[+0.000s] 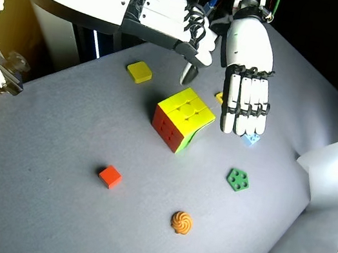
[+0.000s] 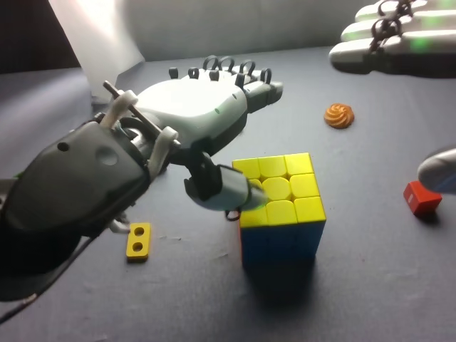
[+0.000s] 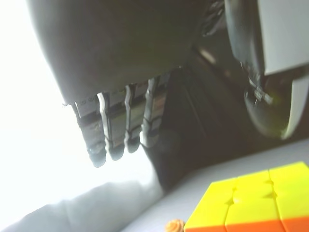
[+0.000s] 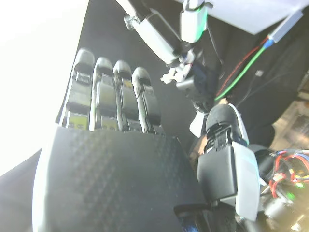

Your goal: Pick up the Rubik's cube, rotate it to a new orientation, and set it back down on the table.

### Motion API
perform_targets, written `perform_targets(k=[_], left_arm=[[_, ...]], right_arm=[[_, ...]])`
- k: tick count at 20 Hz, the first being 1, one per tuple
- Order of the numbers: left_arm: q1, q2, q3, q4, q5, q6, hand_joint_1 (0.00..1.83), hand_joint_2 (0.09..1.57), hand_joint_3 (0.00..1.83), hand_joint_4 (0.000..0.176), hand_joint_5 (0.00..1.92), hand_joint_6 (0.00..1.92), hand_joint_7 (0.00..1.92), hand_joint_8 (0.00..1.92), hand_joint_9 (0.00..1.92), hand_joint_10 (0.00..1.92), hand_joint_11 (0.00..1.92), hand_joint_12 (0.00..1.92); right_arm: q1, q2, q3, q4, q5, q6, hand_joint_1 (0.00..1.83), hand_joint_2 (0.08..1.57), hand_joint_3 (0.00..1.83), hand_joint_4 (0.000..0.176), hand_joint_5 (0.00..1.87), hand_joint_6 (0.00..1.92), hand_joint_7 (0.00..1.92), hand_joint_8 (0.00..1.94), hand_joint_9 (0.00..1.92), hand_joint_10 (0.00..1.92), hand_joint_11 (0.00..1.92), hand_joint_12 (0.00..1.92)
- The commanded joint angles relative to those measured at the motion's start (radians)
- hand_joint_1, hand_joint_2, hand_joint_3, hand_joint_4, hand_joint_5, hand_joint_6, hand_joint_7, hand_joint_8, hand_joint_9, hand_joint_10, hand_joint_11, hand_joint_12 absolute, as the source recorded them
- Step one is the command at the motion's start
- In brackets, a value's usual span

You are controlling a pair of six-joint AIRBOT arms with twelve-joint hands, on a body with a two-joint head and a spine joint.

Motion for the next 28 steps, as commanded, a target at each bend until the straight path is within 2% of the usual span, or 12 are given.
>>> perform_targets(k=[1,4,6,8,15,18,20,21,24,25,26,28], left_arm=[[-0.007,-0.009,0.000,0.019,-0.066,0.023,1.12,0.91,0.00,0.000,0.26,0.02,0.16,0.01,0.12,0.02,0.00,0.43],[-0.009,-0.027,-0.002,-0.093,-0.068,0.081,1.12,0.88,0.00,0.000,0.24,0.00,0.13,0.00,0.09,0.00,0.00,0.36],[-0.011,-0.031,-0.007,-0.142,-0.078,0.107,1.19,0.88,0.00,0.000,0.23,0.00,0.12,0.00,0.09,0.01,0.00,0.32],[-0.018,-0.030,-0.015,-0.210,-0.083,0.136,1.22,0.85,0.00,0.000,0.26,0.00,0.14,0.00,0.12,0.01,0.00,0.41],[-0.044,-0.020,-0.049,-0.300,-0.107,0.194,1.13,0.85,0.00,0.000,0.20,0.00,0.11,0.00,0.08,0.00,0.00,0.28],[-0.047,-0.015,-0.064,-0.343,-0.123,0.201,1.20,0.87,0.00,0.000,0.22,0.00,0.11,0.01,0.08,0.01,0.00,0.32],[-0.047,-0.012,-0.073,-0.364,-0.144,0.205,1.21,0.89,0.01,0.000,0.20,0.01,0.09,0.01,0.07,0.01,0.00,0.20],[-0.049,-0.012,-0.075,-0.377,-0.148,0.212,1.18,0.88,0.00,0.000,0.23,0.01,0.13,0.00,0.10,0.01,0.00,0.31],[-0.052,-0.013,-0.069,-0.414,-0.153,0.229,1.20,0.86,0.00,0.000,0.25,0.01,0.13,0.00,0.11,0.00,0.00,0.34],[-0.052,-0.016,-0.064,-0.415,-0.153,0.229,1.19,0.89,0.01,0.000,0.20,0.00,0.08,0.00,0.06,0.00,0.00,0.22],[-0.053,-0.020,-0.059,-0.418,-0.153,0.229,1.15,0.88,0.00,0.000,0.21,0.00,0.11,0.00,0.08,0.01,0.00,0.31],[-0.056,-0.032,-0.047,-0.429,-0.153,0.229,1.16,0.85,0.00,0.000,0.23,0.00,0.12,0.00,0.08,0.00,0.00,0.25]], right_arm=[[0.016,0.000,-0.002,0.051,0.016,0.013,0.00,1.15,0.00,0.000,0.14,0.00,0.11,0.00,0.07,0.00,0.00,0.39],[0.016,0.001,-0.002,0.051,0.014,0.015,0.00,1.15,0.00,0.000,0.13,0.00,0.11,0.00,0.08,0.01,0.00,0.40],[0.016,0.001,-0.002,0.051,0.014,0.025,0.00,1.15,0.00,0.000,0.15,0.00,0.13,0.01,0.10,0.01,0.00,0.44],[0.015,0.002,-0.002,0.051,0.014,0.026,0.00,1.15,0.00,0.000,0.13,0.00,0.12,0.01,0.08,0.01,0.00,0.39],[0.015,0.001,-0.003,0.051,0.013,0.025,0.00,1.16,0.00,0.000,0.16,0.00,0.14,0.00,0.10,0.00,0.00,0.43],[0.015,0.001,-0.004,0.051,0.014,0.025,0.00,1.16,0.00,0.000,0.14,0.01,0.13,0.00,0.09,0.00,0.00,0.37],[0.015,0.001,-0.004,0.051,0.011,0.025,0.00,1.16,0.00,0.000,0.17,0.01,0.15,0.01,0.11,0.01,0.00,0.43],[0.015,0.001,-0.005,0.051,0.003,0.025,0.00,1.16,0.00,0.000,0.18,0.01,0.16,0.01,0.11,0.01,0.00,0.46],[0.015,0.001,-0.005,0.051,-0.002,0.025,0.00,1.15,0.00,0.000,0.15,0.00,0.13,0.00,0.09,0.00,0.00,0.40],[0.015,0.001,-0.005,0.051,-0.002,0.023,0.00,1.15,0.00,0.000,0.16,0.00,0.14,0.00,0.10,0.00,0.00,0.42],[0.015,0.001,-0.005,0.051,-0.002,0.022,0.00,1.15,0.00,0.000,0.15,0.00,0.14,0.00,0.10,0.00,0.00,0.42],[0.015,0.000,-0.005,0.051,-0.002,0.023,0.00,1.15,0.00,0.000,0.16,0.00,0.14,0.00,0.10,0.00,0.00,0.42]])
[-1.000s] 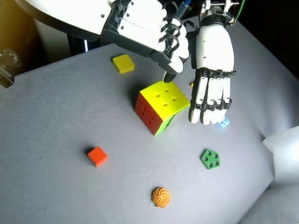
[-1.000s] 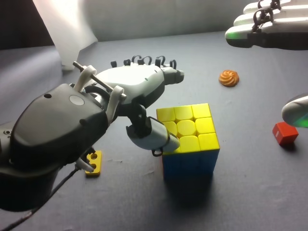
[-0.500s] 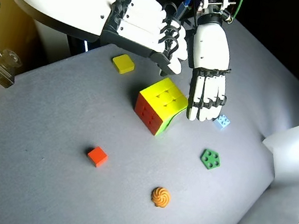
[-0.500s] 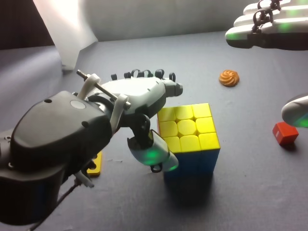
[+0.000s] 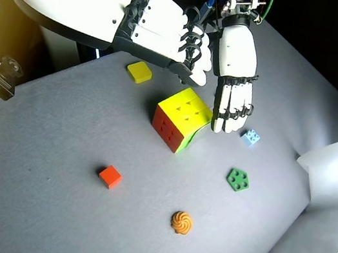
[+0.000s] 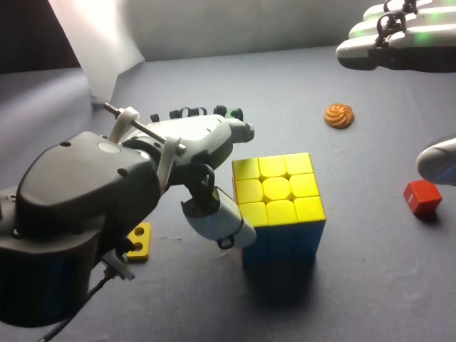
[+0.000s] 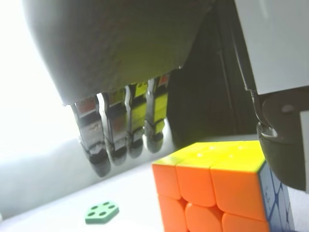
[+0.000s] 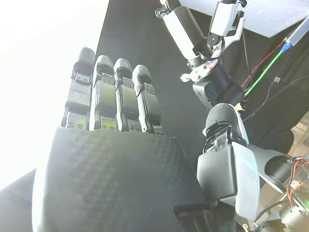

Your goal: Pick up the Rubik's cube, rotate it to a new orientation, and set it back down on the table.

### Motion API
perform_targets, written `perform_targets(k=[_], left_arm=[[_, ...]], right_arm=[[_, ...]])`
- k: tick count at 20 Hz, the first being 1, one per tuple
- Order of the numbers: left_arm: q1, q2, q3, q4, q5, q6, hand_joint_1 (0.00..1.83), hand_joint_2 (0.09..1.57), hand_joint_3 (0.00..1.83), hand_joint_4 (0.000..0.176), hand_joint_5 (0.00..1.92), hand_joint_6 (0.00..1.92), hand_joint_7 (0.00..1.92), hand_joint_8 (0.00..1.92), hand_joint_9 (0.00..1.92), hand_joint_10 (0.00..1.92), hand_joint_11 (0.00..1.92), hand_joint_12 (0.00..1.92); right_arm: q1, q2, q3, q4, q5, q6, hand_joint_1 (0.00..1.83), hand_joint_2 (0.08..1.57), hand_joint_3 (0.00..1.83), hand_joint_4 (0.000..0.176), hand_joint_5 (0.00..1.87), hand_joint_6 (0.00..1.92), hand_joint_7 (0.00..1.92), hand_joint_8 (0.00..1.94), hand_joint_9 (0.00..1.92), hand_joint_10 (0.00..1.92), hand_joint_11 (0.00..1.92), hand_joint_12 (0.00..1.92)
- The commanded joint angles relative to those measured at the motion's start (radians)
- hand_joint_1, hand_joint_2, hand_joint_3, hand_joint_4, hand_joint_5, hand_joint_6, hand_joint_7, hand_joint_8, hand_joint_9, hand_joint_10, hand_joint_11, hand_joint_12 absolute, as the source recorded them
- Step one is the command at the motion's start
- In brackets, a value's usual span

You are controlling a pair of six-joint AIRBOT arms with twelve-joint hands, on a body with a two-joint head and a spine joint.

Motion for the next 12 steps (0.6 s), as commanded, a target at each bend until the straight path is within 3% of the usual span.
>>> perform_targets(k=[1,3,6,7,9,10,12], left_arm=[[-0.016,-0.012,0.006,0.053,-0.016,0.000,1.17,0.83,0.00,0.000,0.22,0.00,0.11,0.00,0.09,0.00,0.00,0.27],[-0.019,-0.029,0.018,0.046,-0.016,0.003,1.14,0.86,0.00,0.000,0.23,0.00,0.12,0.00,0.10,0.01,0.00,0.30],[-0.020,-0.052,0.030,0.030,-0.016,0.004,1.19,0.86,0.00,0.000,0.21,0.00,0.09,0.00,0.09,0.00,0.00,0.31],[-0.022,-0.059,0.032,0.020,-0.016,0.009,1.22,0.87,0.00,0.000,0.21,0.00,0.06,0.01,0.06,0.00,0.00,0.21],[-0.025,-0.068,0.035,0.002,-0.016,0.022,1.22,0.81,0.00,0.000,0.27,0.01,0.13,0.01,0.11,0.01,0.00,0.33],[-0.025,-0.070,0.037,-0.003,-0.016,0.022,1.19,0.85,0.00,0.000,0.25,0.01,0.11,0.00,0.08,0.01,0.00,0.26],[-0.022,-0.075,0.041,-0.011,-0.016,0.027,1.22,0.83,0.00,0.000,0.26,0.00,0.14,0.00,0.12,0.01,0.00,0.40]], right_arm=[[0.016,0.000,-0.006,0.049,0.022,0.004,0.00,1.16,0.00,0.000,0.15,0.00,0.13,0.00,0.09,0.00,0.00,0.42],[0.016,0.001,-0.005,0.049,0.022,0.004,0.00,1.16,0.00,0.000,0.18,0.01,0.16,0.01,0.12,0.01,0.00,0.50],[0.015,0.001,-0.005,0.049,0.022,0.003,0.00,1.15,0.00,0.000,0.17,0.00,0.15,0.00,0.12,0.00,0.00,0.48],[0.015,0.001,-0.005,0.049,0.022,0.003,0.00,1.15,0.00,0.000,0.18,0.01,0.16,0.00,0.12,0.01,0.00,0.48],[0.015,0.001,-0.005,0.049,0.022,0.003,0.00,1.16,0.00,0.000,0.18,0.00,0.16,0.00,0.12,0.00,0.00,0.48],[0.015,0.001,-0.005,0.049,0.022,0.003,0.00,1.15,0.00,0.000,0.17,0.00,0.14,0.00,0.10,0.00,0.00,0.44],[0.015,0.001,-0.005,0.048,0.022,0.003,0.00,1.16,0.00,0.000,0.18,0.00,0.16,0.00,0.12,0.01,0.00,0.49]])
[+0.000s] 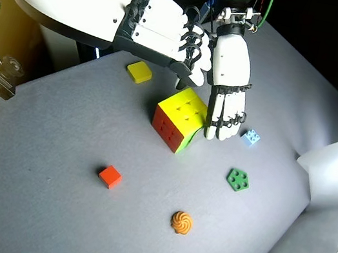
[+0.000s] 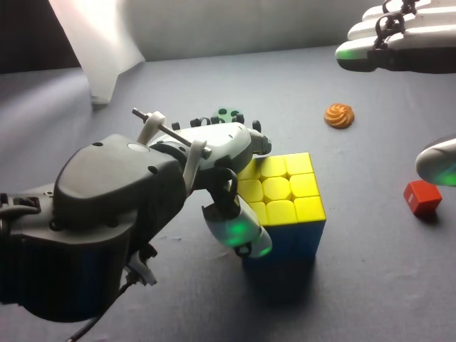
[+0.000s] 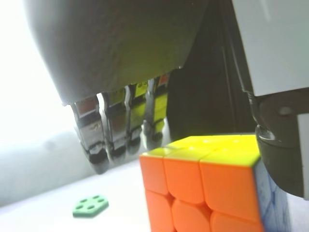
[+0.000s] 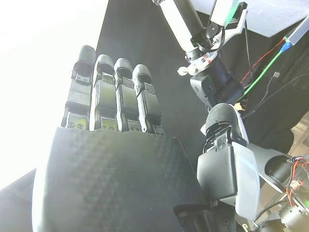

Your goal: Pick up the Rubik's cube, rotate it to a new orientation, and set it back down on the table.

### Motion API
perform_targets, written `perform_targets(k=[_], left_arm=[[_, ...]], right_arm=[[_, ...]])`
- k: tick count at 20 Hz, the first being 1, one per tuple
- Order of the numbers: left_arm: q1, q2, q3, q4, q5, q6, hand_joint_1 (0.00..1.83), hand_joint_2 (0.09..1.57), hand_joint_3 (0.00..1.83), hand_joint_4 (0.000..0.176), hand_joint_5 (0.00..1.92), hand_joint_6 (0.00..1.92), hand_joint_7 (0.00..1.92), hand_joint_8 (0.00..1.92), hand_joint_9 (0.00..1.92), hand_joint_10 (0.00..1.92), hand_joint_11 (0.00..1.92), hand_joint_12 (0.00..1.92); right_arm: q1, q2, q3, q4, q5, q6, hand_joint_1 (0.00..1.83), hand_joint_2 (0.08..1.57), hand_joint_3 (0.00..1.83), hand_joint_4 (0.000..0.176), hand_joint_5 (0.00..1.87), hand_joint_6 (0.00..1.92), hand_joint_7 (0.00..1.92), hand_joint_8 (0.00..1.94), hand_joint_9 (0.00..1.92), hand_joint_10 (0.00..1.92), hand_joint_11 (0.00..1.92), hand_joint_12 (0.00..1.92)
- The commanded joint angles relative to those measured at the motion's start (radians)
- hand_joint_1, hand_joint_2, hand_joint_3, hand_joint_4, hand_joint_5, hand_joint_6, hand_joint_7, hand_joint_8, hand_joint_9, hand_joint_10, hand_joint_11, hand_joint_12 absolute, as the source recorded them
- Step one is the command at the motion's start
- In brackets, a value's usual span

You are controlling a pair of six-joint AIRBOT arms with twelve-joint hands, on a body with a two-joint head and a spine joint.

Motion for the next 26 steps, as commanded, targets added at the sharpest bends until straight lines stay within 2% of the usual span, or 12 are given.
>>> perform_targets(k=[1,3,6,7,8,14,17,18,19,22,23,26], left_arm=[[-0.011,-0.005,0.006,0.049,-0.010,0.001,1.15,0.87,0.01,0.000,0.21,0.00,0.11,0.00,0.08,0.00,0.00,0.27],[-0.008,-0.017,0.018,0.043,-0.010,0.001,1.10,0.85,0.00,0.000,0.21,0.00,0.12,0.00,0.10,0.01,0.00,0.33],[-0.007,-0.039,0.039,0.034,-0.005,0.001,1.10,0.86,0.00,0.000,0.19,0.01,0.11,0.01,0.08,0.01,0.00,0.26],[-0.006,-0.046,0.045,0.029,-0.005,0.001,1.10,0.88,0.01,0.000,0.14,0.01,0.07,0.00,0.03,0.00,0.00,0.13],[-0.005,-0.051,0.049,0.026,-0.005,0.001,1.10,0.84,0.00,0.000,0.21,0.01,0.11,0.01,0.07,0.00,0.00,0.26],[0.026,-0.079,0.068,0.028,0.001,0.001,1.10,0.88,0.01,0.000,0.16,0.00,0.07,0.00,0.05,0.00,0.00,0.18],[0.040,-0.088,0.075,0.032,0.002,0.001,1.13,0.82,0.00,0.000,0.20,0.01,0.09,0.00,0.07,0.01,0.00,0.22],[0.045,-0.093,0.079,0.033,0.003,0.001,1.10,0.81,0.00,0.000,0.23,0.00,0.14,0.00,0.11,0.00,0.00,0.41],[0.051,-0.097,0.083,0.035,0.006,0.001,1.10,0.81,0.00,0.000,0.23,0.00,0.14,0.00,0.11,0.00,0.00,0.41],[0.062,-0.105,0.092,0.039,0.014,0.001,1.15,0.83,0.00,0.000,0.23,0.00,0.12,0.00,0.08,0.00,0.00,0.32],[0.065,-0.108,0.094,0.041,0.015,0.001,1.13,0.85,0.01,0.000,0.22,0.00,0.13,0.00,0.08,0.00,0.00,0.26],[0.067,-0.114,0.102,0.044,0.024,-0.004,1.09,0.85,0.01,0.000,0.19,0.00,0.11,0.00,0.07,0.00,0.00,0.23]], right_arm=[[0.015,0.001,-0.003,0.048,0.022,0.003,0.00,1.16,0.00,0.000,0.19,0.00,0.16,0.00,0.12,0.00,0.00,0.48],[0.015,0.001,-0.003,0.048,0.022,0.003,0.00,1.16,0.00,0.000,0.17,0.00,0.14,0.00,0.11,0.00,0.00,0.43],[0.014,0.001,-0.003,0.047,0.022,0.003,0.00,1.17,0.00,0.000,0.17,0.00,0.14,0.00,0.11,0.00,0.00,0.45],[0.014,0.001,-0.003,0.046,0.022,0.003,0.00,1.17,0.00,0.000,0.15,0.00,0.13,0.00,0.10,0.00,0.00,0.44],[0.014,0.001,-0.003,0.046,0.022,0.003,0.00,1.17,0.00,0.000,0.16,0.01,0.14,0.00,0.11,0.00,0.00,0.43],[0.013,0.001,-0.003,0.046,0.022,0.003,0.00,1.17,0.00,0.000,0.17,0.00,0.15,0.00,0.11,0.00,0.00,0.43],[0.011,0.001,-0.003,0.046,0.022,0.003,0.00,1.16,0.00,0.000,0.16,0.00,0.15,0.00,0.12,0.00,0.00,0.47],[0.009,0.001,-0.003,0.046,0.022,0.003,0.00,1.17,0.00,0.000,0.17,0.01,0.16,0.00,0.12,0.00,0.00,0.48],[0.008,0.001,-0.003,0.046,0.022,0.003,0.00,1.17,0.00,0.000,0.17,0.01,0.16,0.00,0.12,0.00,0.00,0.48],[0.008,0.001,-0.003,0.046,0.022,0.003,0.00,1.16,0.00,0.000,0.16,0.00,0.14,0.00,0.10,0.00,0.00,0.45],[0.008,0.001,-0.003,0.046,0.022,0.003,0.00,1.16,0.00,0.000,0.19,0.01,0.17,0.01,0.14,0.01,0.00,0.54],[0.008,0.001,-0.003,0.046,0.022,0.003,0.00,1.17,0.00,0.000,0.14,0.00,0.13,0.01,0.10,0.01,0.00,0.42]])
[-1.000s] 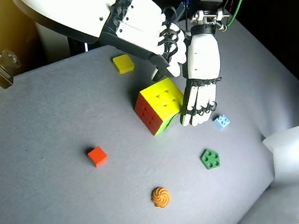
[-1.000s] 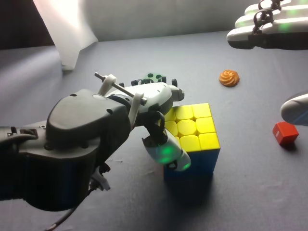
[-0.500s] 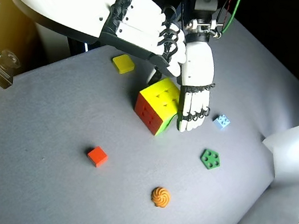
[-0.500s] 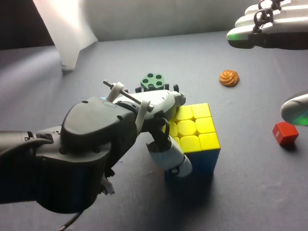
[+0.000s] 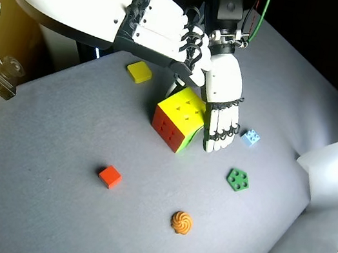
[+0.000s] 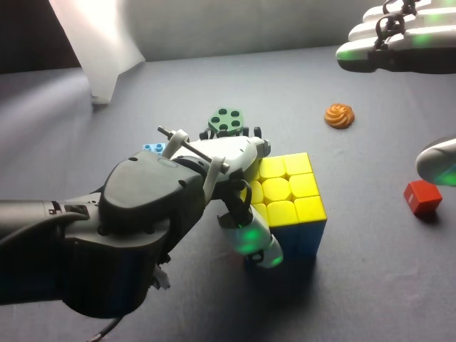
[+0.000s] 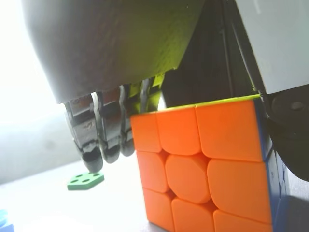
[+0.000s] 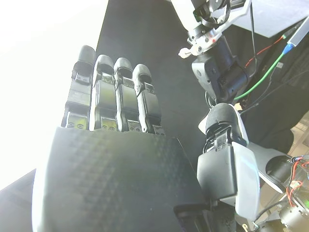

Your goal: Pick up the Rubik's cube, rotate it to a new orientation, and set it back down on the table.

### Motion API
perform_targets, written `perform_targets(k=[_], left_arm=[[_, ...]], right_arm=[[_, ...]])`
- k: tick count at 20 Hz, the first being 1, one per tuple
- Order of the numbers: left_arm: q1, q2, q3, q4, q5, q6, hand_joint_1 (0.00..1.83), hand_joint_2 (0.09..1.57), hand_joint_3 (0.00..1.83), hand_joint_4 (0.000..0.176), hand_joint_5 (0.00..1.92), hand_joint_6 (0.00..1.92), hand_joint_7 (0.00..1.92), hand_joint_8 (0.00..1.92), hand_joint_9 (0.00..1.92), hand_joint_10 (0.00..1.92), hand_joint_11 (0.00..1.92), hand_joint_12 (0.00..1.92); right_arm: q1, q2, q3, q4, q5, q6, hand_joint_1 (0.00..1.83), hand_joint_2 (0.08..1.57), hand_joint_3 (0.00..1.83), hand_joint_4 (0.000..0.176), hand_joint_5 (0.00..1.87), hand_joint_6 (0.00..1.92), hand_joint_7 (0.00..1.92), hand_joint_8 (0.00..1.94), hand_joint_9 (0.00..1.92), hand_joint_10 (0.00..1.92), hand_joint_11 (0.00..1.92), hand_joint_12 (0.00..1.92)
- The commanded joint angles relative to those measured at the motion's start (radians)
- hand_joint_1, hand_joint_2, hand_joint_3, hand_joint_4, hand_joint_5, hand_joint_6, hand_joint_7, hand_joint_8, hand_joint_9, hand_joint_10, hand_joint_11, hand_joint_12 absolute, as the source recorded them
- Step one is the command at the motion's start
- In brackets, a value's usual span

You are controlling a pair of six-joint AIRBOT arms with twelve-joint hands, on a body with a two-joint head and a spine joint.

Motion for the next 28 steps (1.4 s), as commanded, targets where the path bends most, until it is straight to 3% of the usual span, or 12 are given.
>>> perform_targets(k=[1,5,7,9,11,12,13,15,17,20,24,28], left_arm=[[0.007,-0.013,0.003,0.028,0.014,0.002,1.09,0.86,0.01,0.000,0.21,0.01,0.12,0.01,0.07,0.00,0.00,0.17],[0.005,-0.013,0.003,0.033,0.015,-0.004,1.10,0.83,0.00,0.000,0.22,0.01,0.11,0.00,0.07,0.00,0.00,0.22],[0.003,-0.013,0.003,0.036,0.019,-0.004,1.13,0.84,0.00,0.000,0.27,0.00,0.19,0.01,0.16,0.01,0.00,0.47],[0.000,-0.013,0.002,0.036,0.022,-0.004,1.13,0.99,0.02,0.000,0.33,0.01,0.39,0.02,0.39,0.04,0.00,0.89],[-0.001,-0.013,0.001,0.036,0.024,-0.005,1.21,1.14,0.00,0.000,0.65,0.04,0.75,0.04,0.73,0.09,0.14,1.03],[-0.002,-0.013,0.000,0.036,0.026,-0.005,1.32,1.17,0.00,0.000,0.82,0.95,0.79,0.99,0.73,1.11,0.35,1.18],[-0.002,-0.013,-0.002,0.036,0.027,-0.007,1.33,1.21,0.00,0.000,0.83,1.15,0.75,1.29,0.65,1.45,0.36,1.36],[-0.004,-0.013,-0.003,0.036,0.027,-0.007,1.34,1.24,0.00,0.000,0.76,1.17,0.76,1.47,0.64,1.58,0.44,1.54],[-0.006,-0.013,-0.003,0.037,0.027,-0.007,1.34,1.21,0.00,0.000,0.75,1.25,0.79,1.33,0.71,1.51,0.45,1.53],[-0.014,-0.005,-0.006,0.053,0.027,-0.008,1.34,1.23,0.00,0.000,0.71,1.41,0.73,1.37,0.72,1.46,0.50,1.41],[-0.052,0.017,-0.009,0.086,0.051,0.001,1.34,1.22,0.00,0.000,0.74,1.29,0.77,1.39,0.70,1.48,0.48,1.43],[-0.094,0.049,-0.016,0.109,0.089,0.001,1.32,1.27,0.01,0.000,0.68,1.46,0.63,1.52,0.64,1.56,0.43,1.49]], right_arm=[[0.008,0.001,-0.003,0.047,0.024,0.003,0.00,1.17,0.00,0.000,0.18,0.01,0.18,0.01,0.15,0.01,0.00,0.53],[0.008,0.001,-0.003,0.047,0.023,0.003,0.00,1.17,0.00,0.000,0.16,0.00,0.15,0.00,0.13,0.00,0.00,0.49],[0.008,0.001,-0.003,0.047,0.023,0.003,0.00,1.16,0.00,0.000,0.19,0.01,0.18,0.01,0.16,0.01,0.00,0.56],[0.008,0.001,-0.003,0.047,0.023,0.003,0.00,1.17,0.00,0.000,0.17,0.00,0.17,0.00,0.15,0.00,0.00,0.52],[0.008,0.001,-0.003,0.047,0.023,0.003,0.00,1.16,0.00,0.000,0.16,0.00,0.15,0.00,0.12,0.00,0.00,0.45],[0.009,0.001,-0.003,0.047,0.023,0.003,0.00,1.16,0.00,0.000,0.17,0.00,0.16,0.00,0.13,0.00,0.00,0.45],[0.009,0.001,-0.003,0.047,0.023,0.003,0.00,1.16,0.00,0.000,0.17,0.00,0.16,0.00,0.13,0.00,0.00,0.46],[0.009,0.001,-0.003,0.047,0.023,0.003,0.00,1.16,0.00,0.000,0.19,0.00,0.17,0.00,0.14,0.00,0.00,0.52],[0.009,0.001,-0.003,0.047,0.023,0.003,0.00,1.16,0.00,0.000,0.18,0.00,0.16,0.00,0.13,0.00,0.00,0.53],[0.009,0.001,-0.003,0.047,0.023,0.003,0.00,1.16,0.00,0.000,0.17,0.00,0.15,0.00,0.12,0.00,0.00,0.46],[0.029,0.002,-0.003,0.025,0.020,0.002,0.00,1.16,0.00,0.000,0.19,0.00,0.17,0.00,0.14,0.00,0.00,0.52],[0.054,0.008,-0.003,-0.043,-0.016,0.002,0.00,1.16,0.00,0.000,0.21,0.01,0.19,0.01,0.14,0.00,0.00,0.53]])
